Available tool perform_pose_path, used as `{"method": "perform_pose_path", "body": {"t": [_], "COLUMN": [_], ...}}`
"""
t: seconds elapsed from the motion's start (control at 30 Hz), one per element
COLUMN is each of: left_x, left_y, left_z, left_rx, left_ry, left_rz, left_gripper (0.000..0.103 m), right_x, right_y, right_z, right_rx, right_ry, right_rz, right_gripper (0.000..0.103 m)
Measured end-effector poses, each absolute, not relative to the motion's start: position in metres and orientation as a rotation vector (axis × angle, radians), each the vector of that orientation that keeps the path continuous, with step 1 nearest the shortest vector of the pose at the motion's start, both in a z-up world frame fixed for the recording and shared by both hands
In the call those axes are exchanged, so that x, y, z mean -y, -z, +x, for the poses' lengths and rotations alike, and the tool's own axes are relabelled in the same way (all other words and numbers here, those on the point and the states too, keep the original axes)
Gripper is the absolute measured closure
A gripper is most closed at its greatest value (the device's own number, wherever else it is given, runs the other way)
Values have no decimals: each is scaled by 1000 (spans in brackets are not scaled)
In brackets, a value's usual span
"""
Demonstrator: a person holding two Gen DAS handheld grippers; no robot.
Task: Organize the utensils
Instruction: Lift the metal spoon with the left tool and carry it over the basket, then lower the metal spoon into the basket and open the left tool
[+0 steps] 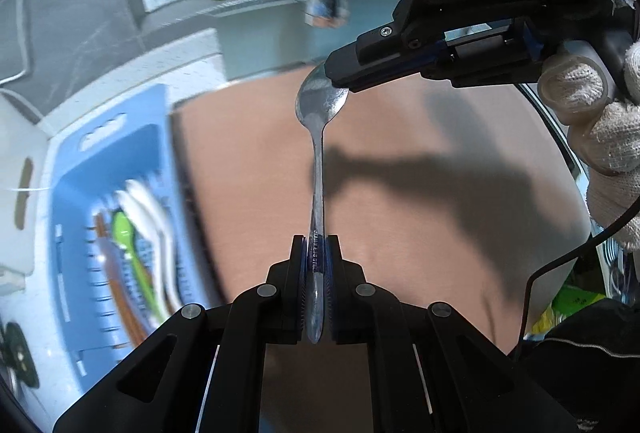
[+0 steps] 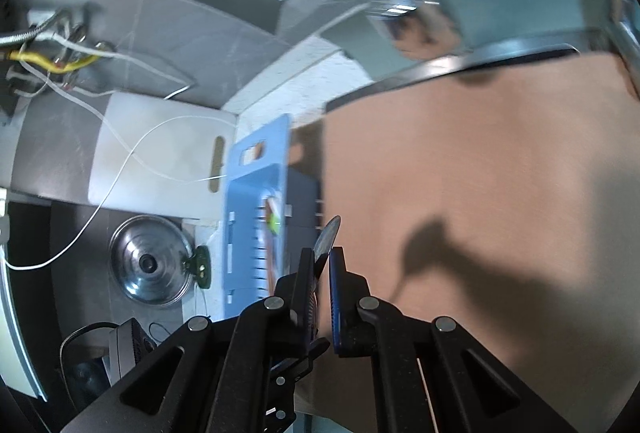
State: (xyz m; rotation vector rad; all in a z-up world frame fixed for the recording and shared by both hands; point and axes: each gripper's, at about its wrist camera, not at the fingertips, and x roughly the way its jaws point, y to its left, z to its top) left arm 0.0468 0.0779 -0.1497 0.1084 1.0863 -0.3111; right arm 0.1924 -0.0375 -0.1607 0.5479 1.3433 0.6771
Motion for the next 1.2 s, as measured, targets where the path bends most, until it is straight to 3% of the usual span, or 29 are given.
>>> {"method": "perform_pose_path", "body": {"t": [0.57, 0.67, 1.2], "left_x": [-197, -209, -240], "left_y": [168, 177, 208], "left_z": [46, 47, 65], "left_rx": [-1092, -1114, -1151], "left_ry": [98, 75, 34], "left_rz": [-32, -49, -149], "left_gripper": [96, 96, 97], "right_x": [-120, -140, -171], "right_y": [159, 168, 227], "right_z": [199, 199, 224], "right_rx": [-1381, -1397, -1474], "right_ry": [-824, -833, -741], "right_rz": [336, 296, 272], "right_gripper": [97, 102, 102]}}
